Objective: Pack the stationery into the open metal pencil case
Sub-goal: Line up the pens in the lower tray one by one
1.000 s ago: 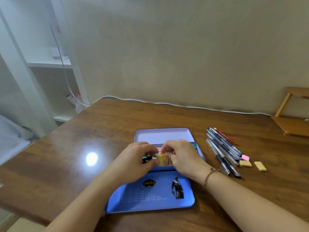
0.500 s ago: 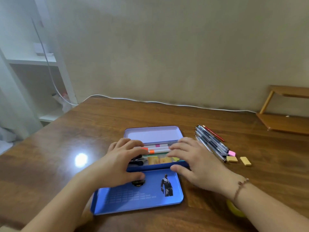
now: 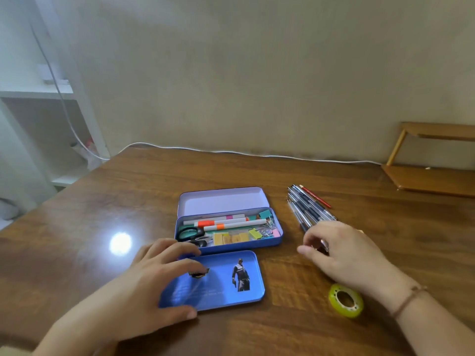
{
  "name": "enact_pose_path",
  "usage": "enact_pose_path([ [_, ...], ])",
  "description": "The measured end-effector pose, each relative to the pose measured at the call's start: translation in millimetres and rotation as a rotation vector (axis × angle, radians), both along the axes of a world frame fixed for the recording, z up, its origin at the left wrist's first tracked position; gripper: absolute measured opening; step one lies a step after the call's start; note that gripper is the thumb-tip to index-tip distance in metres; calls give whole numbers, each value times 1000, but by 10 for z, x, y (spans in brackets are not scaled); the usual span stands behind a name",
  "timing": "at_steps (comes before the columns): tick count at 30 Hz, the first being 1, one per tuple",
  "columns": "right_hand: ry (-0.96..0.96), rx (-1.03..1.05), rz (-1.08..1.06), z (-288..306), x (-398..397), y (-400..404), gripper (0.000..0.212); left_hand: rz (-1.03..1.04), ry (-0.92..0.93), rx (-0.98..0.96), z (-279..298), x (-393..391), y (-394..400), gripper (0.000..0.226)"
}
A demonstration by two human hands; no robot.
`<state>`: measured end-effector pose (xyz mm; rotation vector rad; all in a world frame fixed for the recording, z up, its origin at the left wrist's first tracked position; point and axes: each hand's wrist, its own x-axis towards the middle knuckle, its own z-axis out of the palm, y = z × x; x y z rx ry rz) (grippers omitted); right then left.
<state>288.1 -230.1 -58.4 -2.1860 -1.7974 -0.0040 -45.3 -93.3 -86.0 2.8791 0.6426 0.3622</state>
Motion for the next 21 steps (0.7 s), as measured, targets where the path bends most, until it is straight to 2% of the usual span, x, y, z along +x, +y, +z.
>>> enact_pose_path([
  [3, -130, -5, -139, -24, -136, 26, 23, 40, -11, 35, -37, -42, -66, 53],
  [8, -185, 15, -303, -82, -110, 61, 26, 58, -49, -20, -80, -184, -137, 35],
  [15, -205, 16, -321, -49, 32, 44, 25, -25, -40, -164, -43, -30, -308, 23],
  [18, -85, 165, -288, 69, 151, -32, 27, -64, -18, -204, -51, 221, -393, 24],
  [21, 186, 298, -42, 144, 234, -124, 16, -137, 25, -193, -26, 472, -444, 32],
])
